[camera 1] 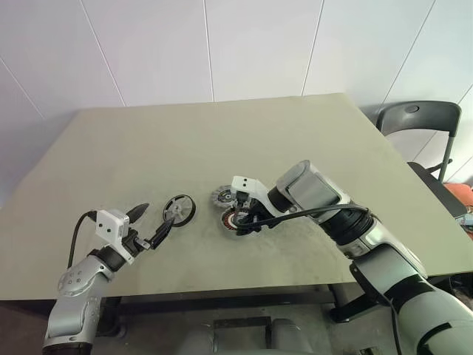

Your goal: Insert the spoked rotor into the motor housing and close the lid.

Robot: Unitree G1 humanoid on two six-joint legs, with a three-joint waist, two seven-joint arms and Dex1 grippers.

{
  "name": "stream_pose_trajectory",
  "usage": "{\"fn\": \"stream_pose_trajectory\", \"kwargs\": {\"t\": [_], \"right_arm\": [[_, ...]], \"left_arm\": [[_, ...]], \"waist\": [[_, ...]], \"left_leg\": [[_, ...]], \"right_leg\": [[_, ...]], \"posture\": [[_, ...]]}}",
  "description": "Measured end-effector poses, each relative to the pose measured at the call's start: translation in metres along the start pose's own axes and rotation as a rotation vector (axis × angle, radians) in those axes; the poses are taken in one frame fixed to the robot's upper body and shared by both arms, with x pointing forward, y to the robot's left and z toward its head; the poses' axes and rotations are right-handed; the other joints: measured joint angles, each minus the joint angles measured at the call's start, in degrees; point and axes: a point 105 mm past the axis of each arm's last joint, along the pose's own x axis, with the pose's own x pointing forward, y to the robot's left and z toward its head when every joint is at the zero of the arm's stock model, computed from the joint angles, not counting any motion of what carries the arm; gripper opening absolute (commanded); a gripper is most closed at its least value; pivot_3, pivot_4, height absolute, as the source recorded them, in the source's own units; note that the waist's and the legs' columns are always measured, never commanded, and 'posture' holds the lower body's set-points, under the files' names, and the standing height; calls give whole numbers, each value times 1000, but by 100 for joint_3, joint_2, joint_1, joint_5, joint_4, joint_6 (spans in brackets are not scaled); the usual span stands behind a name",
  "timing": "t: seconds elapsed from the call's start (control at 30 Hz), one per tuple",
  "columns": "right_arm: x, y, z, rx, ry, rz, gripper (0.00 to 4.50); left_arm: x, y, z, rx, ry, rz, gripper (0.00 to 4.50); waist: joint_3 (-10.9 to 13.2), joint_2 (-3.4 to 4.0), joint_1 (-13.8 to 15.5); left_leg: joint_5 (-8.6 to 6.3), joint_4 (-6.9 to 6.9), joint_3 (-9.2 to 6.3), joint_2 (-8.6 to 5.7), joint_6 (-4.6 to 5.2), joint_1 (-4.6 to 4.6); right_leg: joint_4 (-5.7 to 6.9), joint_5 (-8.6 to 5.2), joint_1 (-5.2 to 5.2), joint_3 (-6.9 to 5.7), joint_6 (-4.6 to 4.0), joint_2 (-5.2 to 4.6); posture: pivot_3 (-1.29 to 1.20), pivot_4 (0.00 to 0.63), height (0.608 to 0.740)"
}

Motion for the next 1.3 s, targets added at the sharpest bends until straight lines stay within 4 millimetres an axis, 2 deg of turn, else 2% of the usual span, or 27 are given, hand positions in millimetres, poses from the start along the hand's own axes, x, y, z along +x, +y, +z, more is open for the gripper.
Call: {"fn": "stream_pose_trajectory", "kwargs": {"t": [0.2, 0.23, 0.33, 0.57, 0.67, 0.77, 0.83, 0.93, 1.1, 1.2, 1.3], "right_arm": [[6, 2, 3, -7, -4, 0, 11], [6, 2, 2, -17, 0, -3, 212], [4, 0, 0, -38, 3, -14, 949], [-7, 7, 4, -40, -27, -1, 3397], [-22, 11, 11, -54, -74, 0, 4440], [-42, 3, 17, -47, -158, -48, 4476], [-56, -8, 13, -38, -221, -93, 4476], [-71, -29, 3, -77, -409, -205, 4476], [-86, -61, -39, -144, -471, -431, 4476], [-100, -68, -61, -139, -495, -472, 4476], [-99, -76, -85, -73, -503, -491, 4476]], "left_arm": [[0, 1, -1, 3, -2, -1, 4500], [0, 1, -1, 2, -1, -1, 4500], [0, 1, -2, 2, 0, -2, 4500], [0, 1, -3, 4, 6, -6, 4500], [0, 1, -3, 3, 6, -7, 4500], [0, -1, -3, 1, 5, -15, 4500], [-1, -2, -5, -5, 9, -22, 4500], [-5, -7, -7, -13, 24, -48, 4500], [-15, -19, -3, -46, 50, -142, 4500], [-23, -36, 3, -57, 69, -256, 4500], [-28, -46, 8, -56, 96, -350, 4500]], "waist": [[-3, -5, 4], [-4, -6, 3], [-4, -6, 11], [-5, -7, 14], [-5, -7, 25], [-5, -9, 29], [-9, -14, 47], [-15, -24, 54], [-12, -20, 41], [-11, -20, 25], [-10, -17, 25]], "left_leg": [[0, 1, 0, 0, 0, 2], [0, 1, 0, 0, 0, 4], [1, 5, 0, 0, -1, 3], [1, 15, 0, -1, -1, -2], [0, 24, 0, -1, -1, -5], [0, 33, 1, -2, -1, -4], [0, 37, 2, -2, -1, -3], [-1, 37, 5, -1, -1, -2], [-1, 38, 9, -2, 0, -2], [-1, 39, 11, 0, 0, 3], [-1, 49, 11, 1, 1, 5]], "right_leg": [[0, 0, 3, 0, 0, 0], [1, 0, 4, 0, 0, 0], [2, 0, 5, 0, 0, 1], [2, 1, 6, 0, 0, 1], [2, 0, 8, 0, 1, 1], [0, -1, 16, 0, 3, 1], [-7, -7, 25, -2, 12, 1], [-17, -8, 34, -5, 19, -1], [-19, 1, 34, -3, 7, -3], [-19, -11, 41, -3, -10, -2], [-19, -16, 48, -4, -5, -1]], "posture": [[0, 0, 740], [0, 0, 740], [0, 0, 740], [0, 0, 740], [0, 0, 740], [0, 0, 740], [0, 0, 740], [0, 0, 740], [0, 0, 740], [0, 0, 740], [0, 0, 740]]}}
